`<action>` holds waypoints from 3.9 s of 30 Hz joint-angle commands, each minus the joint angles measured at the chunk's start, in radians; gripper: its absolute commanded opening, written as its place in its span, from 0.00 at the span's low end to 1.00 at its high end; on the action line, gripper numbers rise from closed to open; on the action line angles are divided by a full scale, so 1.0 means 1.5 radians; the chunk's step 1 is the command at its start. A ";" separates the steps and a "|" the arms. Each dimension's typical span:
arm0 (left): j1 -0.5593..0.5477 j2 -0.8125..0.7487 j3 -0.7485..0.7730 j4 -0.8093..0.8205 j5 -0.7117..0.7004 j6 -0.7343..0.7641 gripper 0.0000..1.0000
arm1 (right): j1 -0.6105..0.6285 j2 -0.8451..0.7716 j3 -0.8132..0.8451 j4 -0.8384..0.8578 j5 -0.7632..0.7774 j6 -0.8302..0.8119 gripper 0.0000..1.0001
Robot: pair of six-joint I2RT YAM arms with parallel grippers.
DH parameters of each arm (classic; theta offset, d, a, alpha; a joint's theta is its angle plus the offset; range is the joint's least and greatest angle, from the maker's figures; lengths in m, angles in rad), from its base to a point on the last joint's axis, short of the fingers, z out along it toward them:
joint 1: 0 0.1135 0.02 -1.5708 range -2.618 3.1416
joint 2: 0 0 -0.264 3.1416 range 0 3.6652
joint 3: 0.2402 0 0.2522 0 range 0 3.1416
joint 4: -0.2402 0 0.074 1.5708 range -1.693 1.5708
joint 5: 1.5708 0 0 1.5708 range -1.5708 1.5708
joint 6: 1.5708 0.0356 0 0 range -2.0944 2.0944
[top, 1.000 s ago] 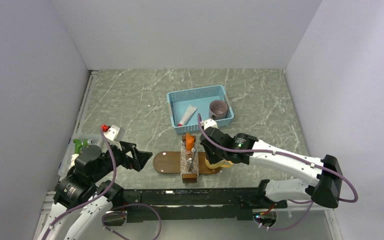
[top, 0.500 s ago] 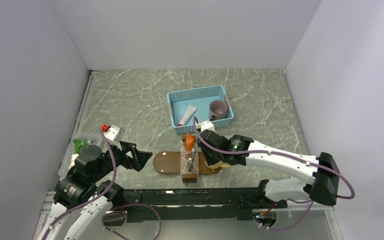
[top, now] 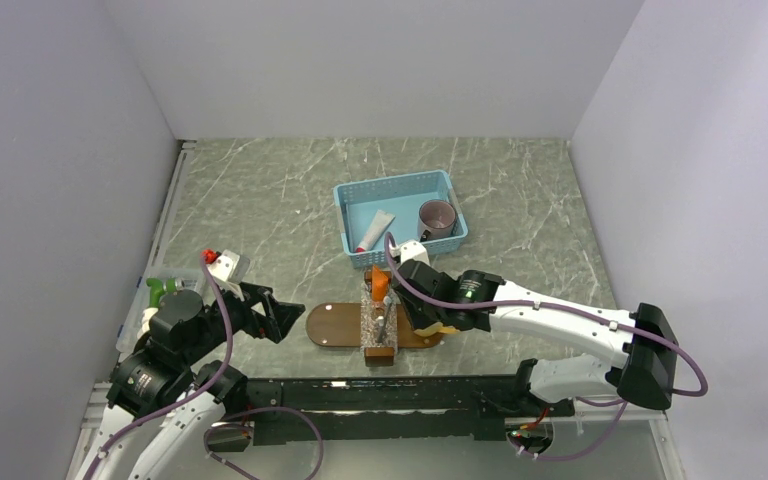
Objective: Prepare toiletry sets of a toothbrush and toothpaste on the tray
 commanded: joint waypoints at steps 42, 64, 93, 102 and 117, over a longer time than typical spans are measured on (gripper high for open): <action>0.003 0.002 -0.003 0.018 -0.002 -0.001 0.99 | -0.317 0.110 0.264 0.012 0.060 -0.118 0.39; 0.003 0.005 -0.003 0.019 -0.001 -0.001 0.99 | -0.471 0.352 0.359 0.070 -0.052 -0.120 0.37; 0.003 0.011 -0.001 0.016 -0.007 -0.003 0.99 | -0.503 0.428 0.394 0.072 -0.064 -0.114 0.35; 0.004 0.010 -0.002 0.016 -0.007 -0.003 0.99 | -0.493 0.434 0.390 0.076 -0.099 -0.106 0.29; 0.004 0.007 -0.002 0.016 -0.007 -0.003 0.99 | -0.487 0.509 0.462 0.029 -0.077 -0.127 0.27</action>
